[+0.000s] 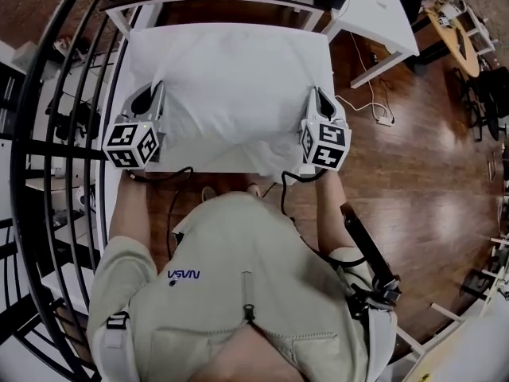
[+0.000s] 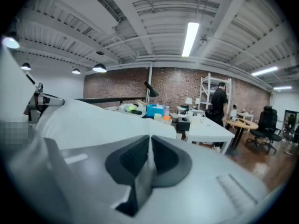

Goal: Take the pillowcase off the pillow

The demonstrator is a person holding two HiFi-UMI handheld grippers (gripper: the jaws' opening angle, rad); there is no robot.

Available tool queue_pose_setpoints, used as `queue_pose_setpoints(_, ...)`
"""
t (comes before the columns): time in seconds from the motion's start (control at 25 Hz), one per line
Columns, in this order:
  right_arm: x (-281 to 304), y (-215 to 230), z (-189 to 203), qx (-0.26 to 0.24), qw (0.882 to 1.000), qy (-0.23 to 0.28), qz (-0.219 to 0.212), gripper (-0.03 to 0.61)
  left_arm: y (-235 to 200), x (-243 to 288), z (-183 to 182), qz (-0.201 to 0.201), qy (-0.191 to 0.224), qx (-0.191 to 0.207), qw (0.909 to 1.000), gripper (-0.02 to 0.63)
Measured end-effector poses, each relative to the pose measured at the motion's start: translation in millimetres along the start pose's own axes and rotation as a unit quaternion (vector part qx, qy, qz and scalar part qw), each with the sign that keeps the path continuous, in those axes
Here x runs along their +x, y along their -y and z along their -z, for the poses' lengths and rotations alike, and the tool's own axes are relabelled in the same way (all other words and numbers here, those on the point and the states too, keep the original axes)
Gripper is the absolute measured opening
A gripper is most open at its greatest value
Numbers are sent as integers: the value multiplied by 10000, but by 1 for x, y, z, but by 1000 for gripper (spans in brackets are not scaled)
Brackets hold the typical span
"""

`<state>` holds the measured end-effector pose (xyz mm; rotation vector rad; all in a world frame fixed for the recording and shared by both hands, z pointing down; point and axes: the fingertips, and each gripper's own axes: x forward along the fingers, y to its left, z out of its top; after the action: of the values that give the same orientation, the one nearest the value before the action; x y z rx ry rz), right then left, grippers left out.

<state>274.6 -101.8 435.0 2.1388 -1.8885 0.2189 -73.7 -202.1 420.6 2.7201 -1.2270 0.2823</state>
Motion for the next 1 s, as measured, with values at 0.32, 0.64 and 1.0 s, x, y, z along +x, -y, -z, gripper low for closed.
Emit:
queue_pose_setpoints(0.32, 23, 16, 100, -218, 9901, -1356, 283, 47, -8, 60, 117, -415, -1424, 35, 9889, 65)
queue_pose_setpoints(0.64, 11, 1, -15, -904, 9920, -101, 874, 64, -18, 24, 72, -1007, -671, 605, 9908, 92)
queue_pose_setpoints(1.0, 41, -11, -123, -452, 9948, 517, 750, 46, -6, 0, -10, -1115, -45, 1666, 9797, 34)
